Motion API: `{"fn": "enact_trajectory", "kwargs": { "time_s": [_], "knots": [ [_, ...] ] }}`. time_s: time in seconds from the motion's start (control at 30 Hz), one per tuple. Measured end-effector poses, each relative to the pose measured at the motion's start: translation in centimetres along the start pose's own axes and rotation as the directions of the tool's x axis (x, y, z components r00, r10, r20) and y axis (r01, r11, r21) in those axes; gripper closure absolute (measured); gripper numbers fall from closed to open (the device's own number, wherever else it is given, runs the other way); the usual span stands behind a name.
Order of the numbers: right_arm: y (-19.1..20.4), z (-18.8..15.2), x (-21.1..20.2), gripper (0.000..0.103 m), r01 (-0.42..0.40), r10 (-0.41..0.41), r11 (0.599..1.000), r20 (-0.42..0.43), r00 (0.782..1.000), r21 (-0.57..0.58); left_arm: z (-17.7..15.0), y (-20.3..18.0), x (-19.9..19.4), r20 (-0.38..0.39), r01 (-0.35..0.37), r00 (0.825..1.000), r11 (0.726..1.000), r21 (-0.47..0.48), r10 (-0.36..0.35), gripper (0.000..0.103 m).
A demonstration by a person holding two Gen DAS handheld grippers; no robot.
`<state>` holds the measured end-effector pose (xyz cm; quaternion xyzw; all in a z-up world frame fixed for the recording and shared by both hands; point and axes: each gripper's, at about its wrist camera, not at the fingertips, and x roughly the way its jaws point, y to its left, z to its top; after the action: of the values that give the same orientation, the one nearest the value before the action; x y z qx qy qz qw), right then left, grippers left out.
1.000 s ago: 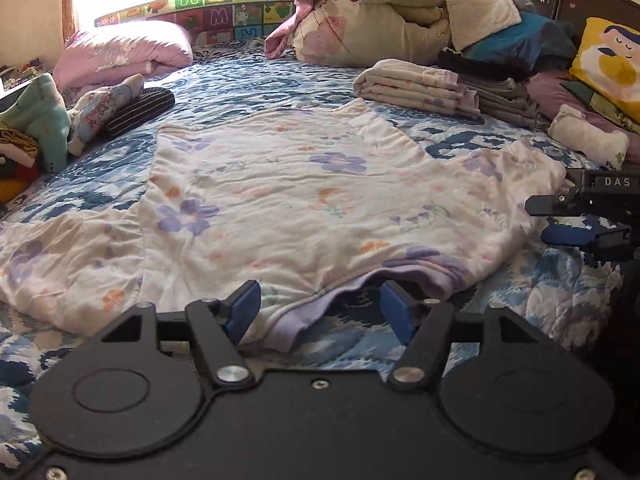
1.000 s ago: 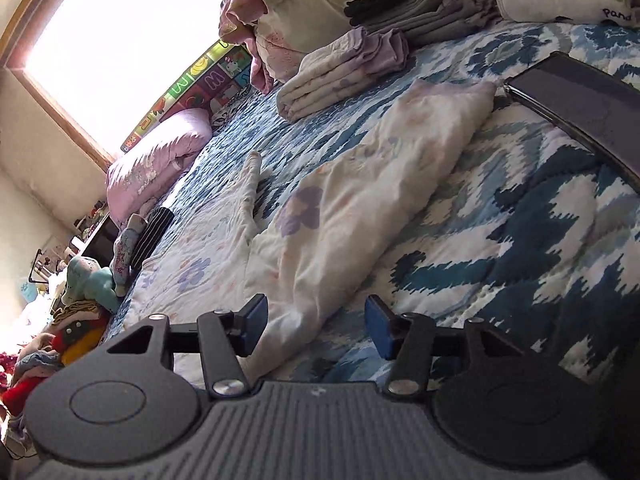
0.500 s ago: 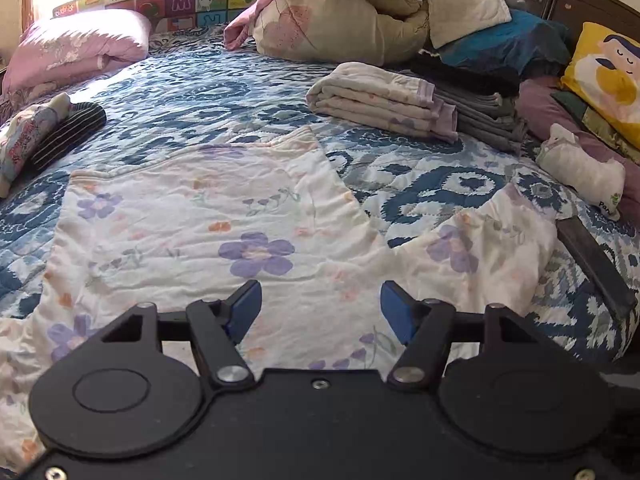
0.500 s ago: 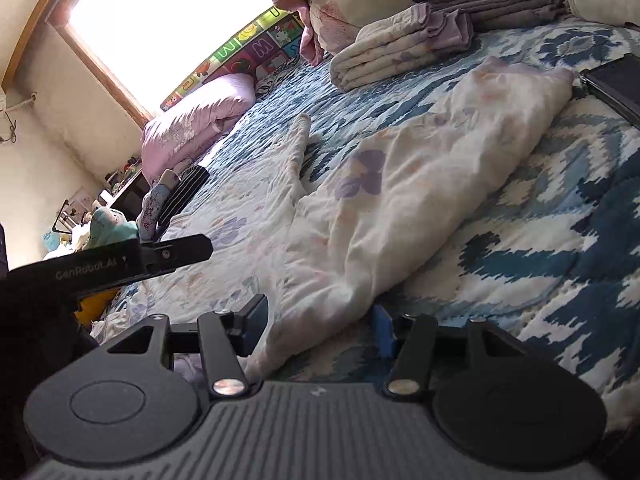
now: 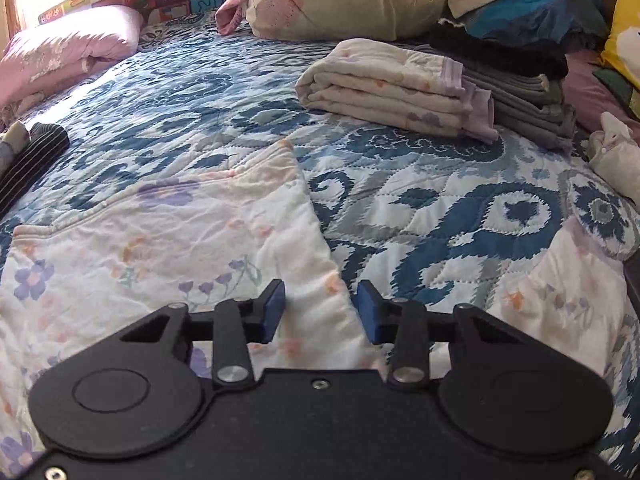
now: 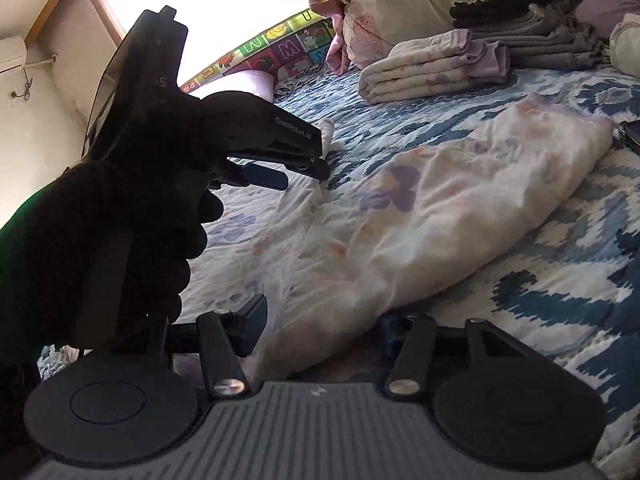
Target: Fold clothes
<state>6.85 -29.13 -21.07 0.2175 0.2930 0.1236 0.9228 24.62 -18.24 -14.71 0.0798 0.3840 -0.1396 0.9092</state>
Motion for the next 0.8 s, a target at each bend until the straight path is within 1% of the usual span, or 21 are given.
{"fn": "enact_trajectory", "kwargs": {
  "time_s": [0.03,0.07,0.1,0.13,0.17,0.2,0.27,0.33,0.4,0.53,0.63,0.73,0.77,0.8],
  "knots": [
    [0.2,0.0,0.0,0.048,0.006,-0.006,1.000,0.003,1.000,-0.016,0.1,0.1,0.3,-0.006,-0.005,1.000,1.000,0.000,0.005,0.080],
    [0.3,0.0,0.0,0.051,0.011,-0.011,1.000,0.010,1.000,-0.025,0.1,0.3,0.4,-0.007,0.001,1.000,1.000,-0.007,-0.001,0.091],
    [0.3,0.1,0.0,0.055,0.021,-0.021,0.999,0.016,1.000,-0.031,0.1,0.4,0.4,-0.004,0.006,1.000,1.000,-0.014,-0.006,0.094],
    [0.3,0.2,-0.1,0.061,0.032,-0.031,0.999,0.024,0.999,-0.039,0.0,0.7,0.2,0.004,0.011,1.000,1.000,-0.021,-0.011,0.095],
    [0.3,0.3,-0.3,0.065,0.031,-0.030,0.999,0.030,0.999,-0.042,0.0,1.1,-0.2,0.015,0.022,1.000,0.999,-0.035,-0.021,0.095],
    [0.4,0.3,-0.5,0.068,0.035,-0.032,0.998,0.042,0.999,-0.055,0.0,1.5,-0.5,0.024,0.029,0.999,0.998,-0.049,-0.028,0.095],
    [1.3,0.2,-0.8,0.073,0.057,-0.050,0.991,0.067,0.996,-0.118,-0.1,2.6,-1.2,0.041,0.049,0.998,0.995,-0.092,-0.045,0.095],
    [2.2,0.1,-1.1,0.075,0.074,-0.057,0.980,0.099,0.993,-0.182,-0.1,4.1,-2.0,0.064,0.081,0.995,0.984,-0.157,-0.072,0.095],
    [3.0,0.0,-1.3,0.077,0.090,-0.060,0.967,0.127,0.990,-0.240,-0.4,5.8,-2.6,0.078,0.108,0.993,0.968,-0.227,-0.093,0.095],
    [4.9,-0.4,-1.4,0.077,0.113,-0.052,0.921,0.171,0.984,-0.372,-1.4,8.4,-2.8,0.088,0.125,0.991,0.940,-0.317,-0.102,0.095],
    [6.9,-1.2,-1.4,0.078,0.111,-0.021,0.867,0.186,0.982,-0.486,-2.3,10.0,-2.6,0.094,0.134,0.990,0.918,-0.372,-0.106,0.095],
    [8.5,-2.0,-1.2,0.078,0.103,0.005,0.817,0.186,0.983,-0.568,-3.0,11.3,-2.5,0.102,0.141,0.989,0.897,-0.419,-0.107,0.095],
    [9.0,-2.2,-1.1,0.079,0.099,0.014,0.800,0.182,0.983,-0.592,-3.3,11.7,-2.4,0.103,0.144,0.989,0.885,-0.442,-0.110,0.096],
    [9.5,-2.5,-0.9,0.079,0.094,0.022,0.783,0.177,0.984,-0.615,-3.7,12.3,-2.2,0.090,0.138,0.990,0.867,-0.478,-0.109,0.096]
  ]
}}
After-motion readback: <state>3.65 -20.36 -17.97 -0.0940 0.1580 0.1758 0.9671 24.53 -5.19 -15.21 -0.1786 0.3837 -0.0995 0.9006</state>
